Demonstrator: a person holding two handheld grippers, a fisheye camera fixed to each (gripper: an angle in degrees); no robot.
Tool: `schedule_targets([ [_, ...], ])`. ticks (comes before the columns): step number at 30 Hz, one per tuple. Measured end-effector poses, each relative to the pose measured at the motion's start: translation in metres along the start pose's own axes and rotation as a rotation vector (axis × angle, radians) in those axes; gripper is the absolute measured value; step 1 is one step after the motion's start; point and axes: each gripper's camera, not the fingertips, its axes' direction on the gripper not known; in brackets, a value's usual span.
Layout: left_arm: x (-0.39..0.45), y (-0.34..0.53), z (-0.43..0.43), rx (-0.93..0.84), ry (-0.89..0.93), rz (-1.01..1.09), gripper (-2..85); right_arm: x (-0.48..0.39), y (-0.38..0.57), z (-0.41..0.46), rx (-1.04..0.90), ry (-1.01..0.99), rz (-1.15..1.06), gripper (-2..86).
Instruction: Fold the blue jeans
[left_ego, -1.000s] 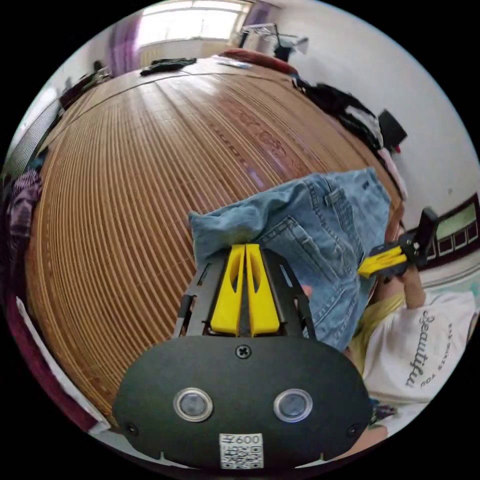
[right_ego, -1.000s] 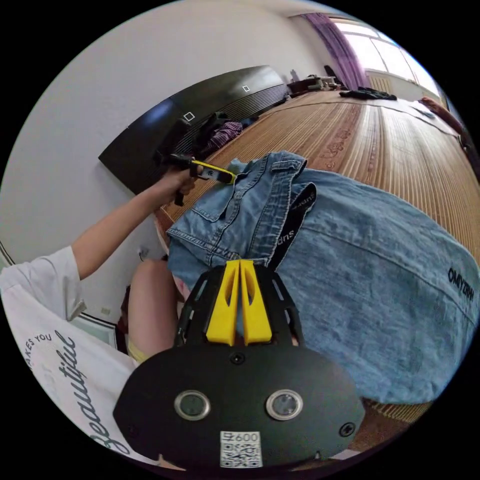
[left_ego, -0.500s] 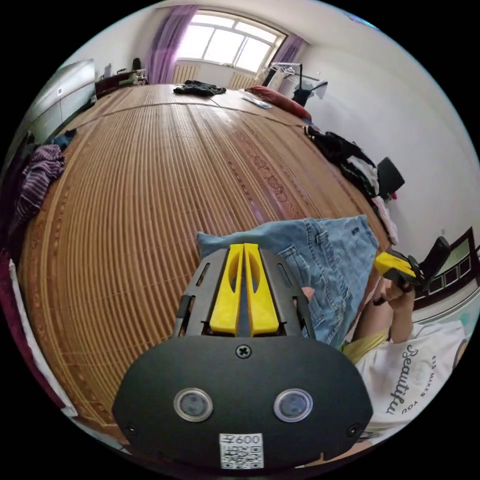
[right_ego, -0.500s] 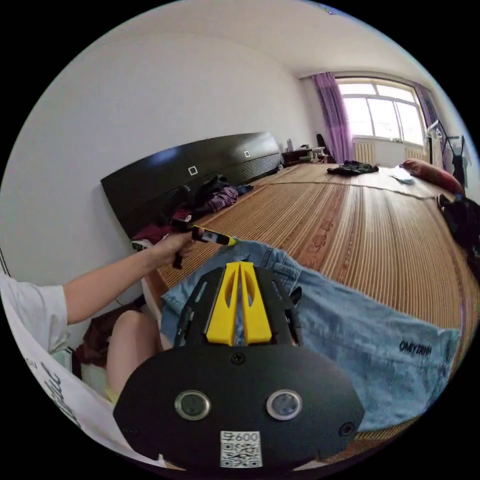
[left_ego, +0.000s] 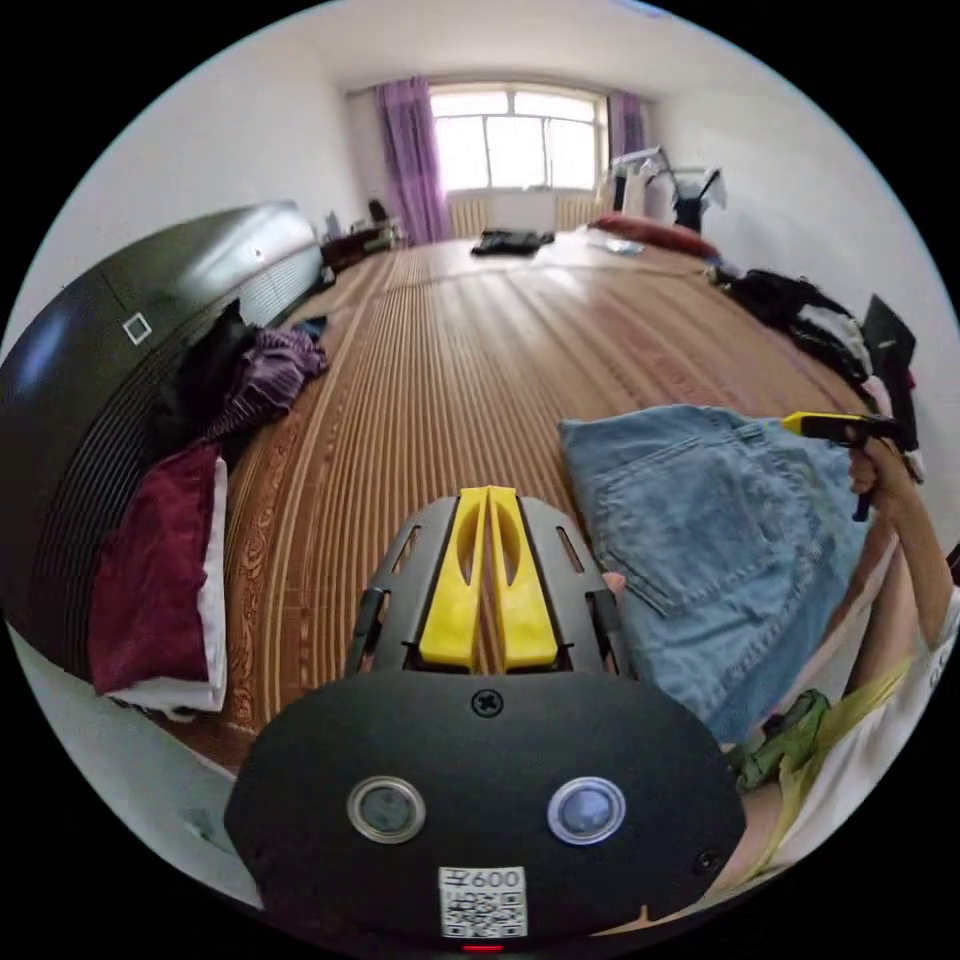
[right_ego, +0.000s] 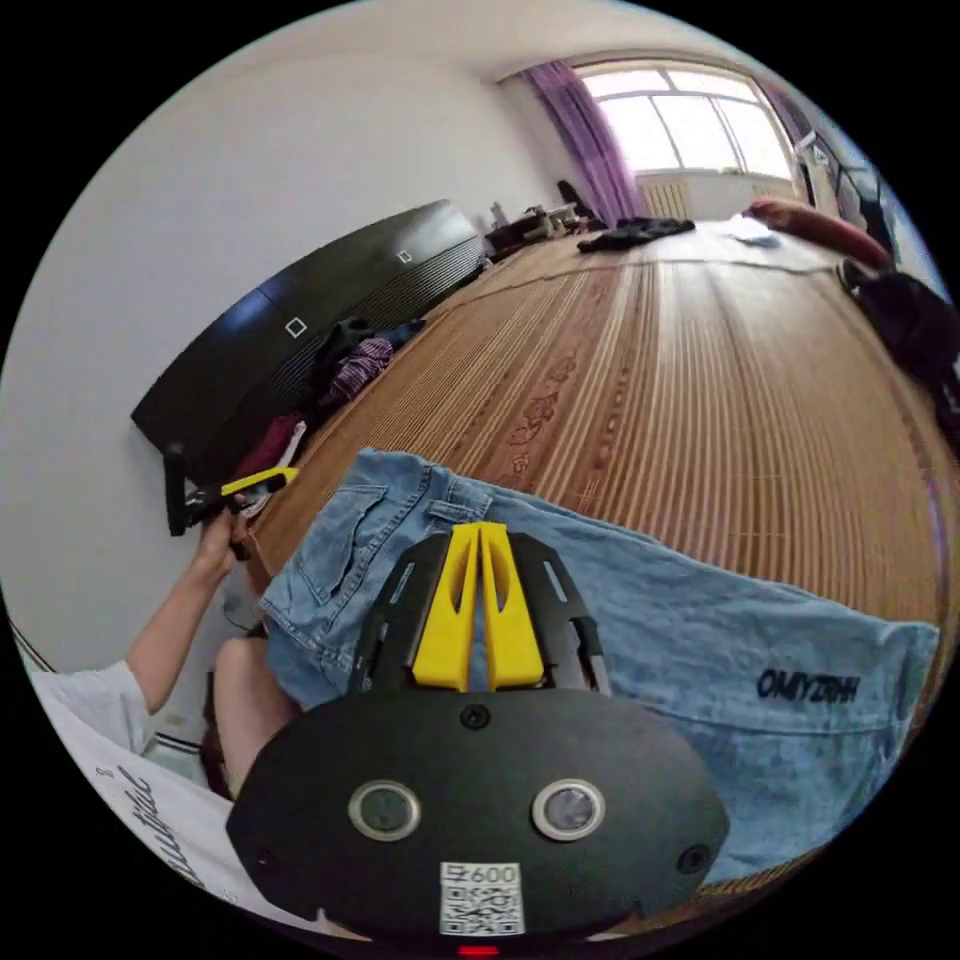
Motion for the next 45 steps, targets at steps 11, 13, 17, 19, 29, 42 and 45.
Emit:
schedule_targets([
  [11, 0.068, 0.236, -0.047, -0.063, 0.263, -0.211, 0.3, -0.104, 0.062, 0.013, -0.175, -0.025, -0.271, -0.9],
  [13, 0.057, 0.253, -0.063, -0.070, 0.281, -0.283, 0.2, -0.110, 0.065, -0.004, -0.170, 0.039, -0.289, -0.9],
  [17, 0.071, 0.306, -0.115, 0.125, 0.194, -0.261, 0.3, -0.107, 0.088, -0.042, -0.076, 0.122, -0.255, -0.9],
  [19, 0.082, 0.327, -0.104, 0.041, 0.217, -0.223, 0.2, -0.101, 0.095, -0.045, -0.085, 0.130, -0.255, -0.9],
  [29, 0.227, 0.430, -0.189, 0.264, -0.112, 0.121, 1.0, -0.039, 0.127, -0.150, 0.058, 0.072, -0.123, -0.9],
  [42, 0.316, 0.477, -0.155, -0.029, 0.275, 0.312, 12.0, 0.035, 0.076, -0.226, 0.036, -0.028, 0.075, -0.9],
  [45, 0.321, 0.499, -0.155, -0.062, 0.208, 0.338, 11.8, 0.055, 0.076, -0.236, 0.060, -0.070, 0.113, -0.9],
])
